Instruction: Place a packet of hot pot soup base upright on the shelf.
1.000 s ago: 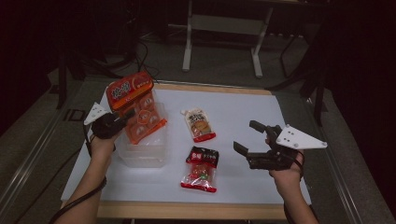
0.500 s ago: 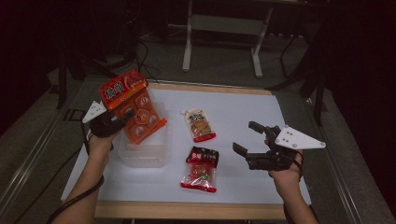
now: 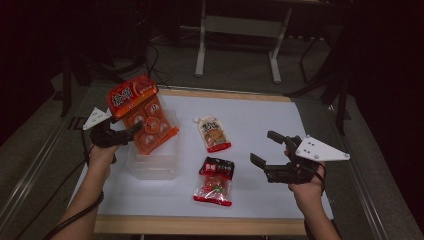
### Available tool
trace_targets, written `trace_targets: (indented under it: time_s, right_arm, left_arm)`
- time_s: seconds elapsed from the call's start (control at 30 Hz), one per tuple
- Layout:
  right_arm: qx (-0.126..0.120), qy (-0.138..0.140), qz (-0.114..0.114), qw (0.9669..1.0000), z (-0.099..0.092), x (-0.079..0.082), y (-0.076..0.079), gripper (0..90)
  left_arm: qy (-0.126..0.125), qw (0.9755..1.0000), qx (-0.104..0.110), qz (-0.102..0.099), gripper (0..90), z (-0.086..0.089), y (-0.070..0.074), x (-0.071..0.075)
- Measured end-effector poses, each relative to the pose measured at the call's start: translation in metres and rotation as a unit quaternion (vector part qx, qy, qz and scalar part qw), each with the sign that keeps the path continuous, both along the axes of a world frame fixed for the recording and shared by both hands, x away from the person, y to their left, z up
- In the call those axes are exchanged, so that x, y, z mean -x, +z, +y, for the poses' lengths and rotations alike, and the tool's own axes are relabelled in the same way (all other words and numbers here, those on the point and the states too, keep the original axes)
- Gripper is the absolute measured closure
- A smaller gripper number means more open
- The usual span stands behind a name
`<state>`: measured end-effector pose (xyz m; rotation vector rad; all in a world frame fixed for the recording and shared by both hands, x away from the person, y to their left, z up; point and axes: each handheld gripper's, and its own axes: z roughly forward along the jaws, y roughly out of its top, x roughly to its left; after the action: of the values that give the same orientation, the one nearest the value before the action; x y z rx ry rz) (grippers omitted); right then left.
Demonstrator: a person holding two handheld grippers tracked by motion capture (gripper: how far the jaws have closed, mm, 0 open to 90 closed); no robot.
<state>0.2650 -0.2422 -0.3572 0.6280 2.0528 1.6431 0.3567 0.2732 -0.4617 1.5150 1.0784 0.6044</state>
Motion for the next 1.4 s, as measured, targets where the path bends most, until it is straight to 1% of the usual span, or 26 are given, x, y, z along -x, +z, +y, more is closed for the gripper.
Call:
trace_targets:
  time_s: [0.03,0.1,0.2,0.27,0.33,0.4,0.43,0.53,0.57,0.63,0.67,0.7,0.77,0.8,0.87,0.9,0.93,1.0,1.07,1.17,1.23,1.27,1.3,1.33,1.37,1.4]
  right_arm:
    - [0.001,-0.001,0.0,1.0,0.0,0.0,0.0,14.6]
    - [0.004,-0.003,-0.002,1.0,0.0,0.001,0.0,14.6]
    - [0.008,-0.004,-0.002,1.0,0.001,0.0,-0.001,14.6]
    - [0.009,-0.003,0.0,1.0,0.001,0.0,-0.002,14.7]
    - [0.007,-0.004,0.001,1.0,0.0,0.0,-0.003,14.6]
    - [0.007,-0.008,0.003,0.9999,-0.001,0.0,-0.003,14.7]
    - [0.006,-0.008,0.004,0.9999,-0.001,0.0,-0.003,14.6]
    - [0.007,-0.007,0.008,0.9999,-0.002,-0.002,-0.005,14.7]
    - [0.01,-0.006,0.01,0.9999,-0.001,-0.002,-0.005,15.4]
    - [0.016,-0.005,0.011,0.9998,-0.001,-0.002,-0.007,19.3]
    - [0.016,-0.005,0.011,0.9998,-0.001,-0.002,-0.007,19.3]
    - [0.018,-0.002,0.016,0.9997,0.0,-0.004,-0.009,19.3]
    - [0.016,0.0,0.017,0.9997,0.0,-0.005,-0.011,19.3]
    - [0.016,0.0,0.015,0.9997,0.0,-0.005,-0.012,19.4]
    - [0.02,0.0,0.016,0.9997,0.001,-0.005,-0.013,20.2]
    - [0.024,0.0,0.015,0.9996,0.001,-0.005,-0.013,20.5]
    - [0.026,0.009,0.012,0.9996,0.002,-0.006,-0.015,20.9]
    - [0.032,0.022,0.021,0.999,0.002,-0.008,-0.017,20.8]
    - [0.039,0.014,0.02,0.9989,0.003,-0.009,-0.02,19.5]
    - [0.042,0.008,0.018,0.9989,0.004,-0.011,-0.024,16.9]
    - [0.041,0.018,0.017,0.9989,0.004,-0.013,-0.028,16.9]
    - [0.043,0.018,0.018,0.9988,0.005,-0.013,-0.029,15.5]
    - [0.042,0.018,0.02,0.9987,0.006,-0.013,-0.03,13.8]
    - [0.04,0.024,0.027,0.9985,0.006,-0.014,-0.031,13.8]
    - [0.039,0.026,0.032,0.9984,0.007,-0.014,-0.032,13.5]
    - [0.042,0.025,0.034,0.9982,0.008,-0.014,-0.034,12.8]
  left_arm:
    - [-0.003,0.9999,0.009,-0.007,2.3,0.001,0.002,0.003]
    - [-0.003,0.9999,0.006,-0.012,1.8,0.002,0.005,0.008]
    - [-0.011,0.9998,0.001,-0.019,1.8,0.002,0.011,0.018]
    - [-0.006,0.9997,0.001,-0.022,1.8,0.004,0.015,0.024]
    - [-0.006,0.9998,0.002,-0.017,1.8,0.006,0.017,0.029]
    - [-0.003,0.9998,-0.002,-0.018,1.8,0.007,0.018,0.032]
    - [0.004,0.9998,-0.006,-0.018,1.8,0.01,0.02,0.037]
    - [0.002,0.9998,-0.009,-0.016,1.8,0.011,0.021,0.042]
    - [-0.001,0.9998,-0.002,-0.019,1.8,0.012,0.022,0.048]
    - [-0.006,0.9998,-0.003,-0.02,1.8,0.011,0.023,0.053]
    - [-0.006,0.9998,-0.003,-0.02,1.8,0.011,0.023,0.053]
    - [-0.013,0.9996,-0.004,-0.024,1.8,0.008,0.023,0.061]
    - [-0.026,0.9993,-0.002,-0.027,1.8,0.005,0.024,0.068]
    - [-0.027,0.9991,-0.004,-0.031,1.8,0.003,0.025,0.072]
    - [-0.031,0.9989,-0.005,-0.034,1.8,0.001,0.025,0.075]
    - [-0.043,0.9984,-0.006,-0.037,1.8,-0.005,0.027,0.084]
    - [-0.049,0.9981,-0.009,-0.038,1.8,-0.007,0.027,0.087]
    - [-0.066,0.9969,-0.008,-0.042,1.8,-0.016,0.028,0.096]
    - [-0.077,0.9958,-0.014,-0.047,1.8,-0.023,0.029,0.103]
    - [-0.105,0.993,-0.007,-0.054,1.8,-0.034,0.031,0.115]
    - [-0.115,0.9917,-0.012,-0.056,1.8,-0.04,0.032,0.121]
    - [-0.121,0.9909,-0.011,-0.058,1.8,-0.044,0.032,0.124]
    - [-0.13,0.9898,-0.012,-0.057,1.8,-0.047,0.032,0.126]
    - [-0.135,0.9891,-0.013,-0.057,1.8,-0.05,0.032,0.128]
    - [-0.14,0.9881,-0.016,-0.061,1.8,-0.054,0.031,0.131]
    - [-0.146,0.9873,-0.016,-0.061,1.8,-0.056,0.031,0.133]
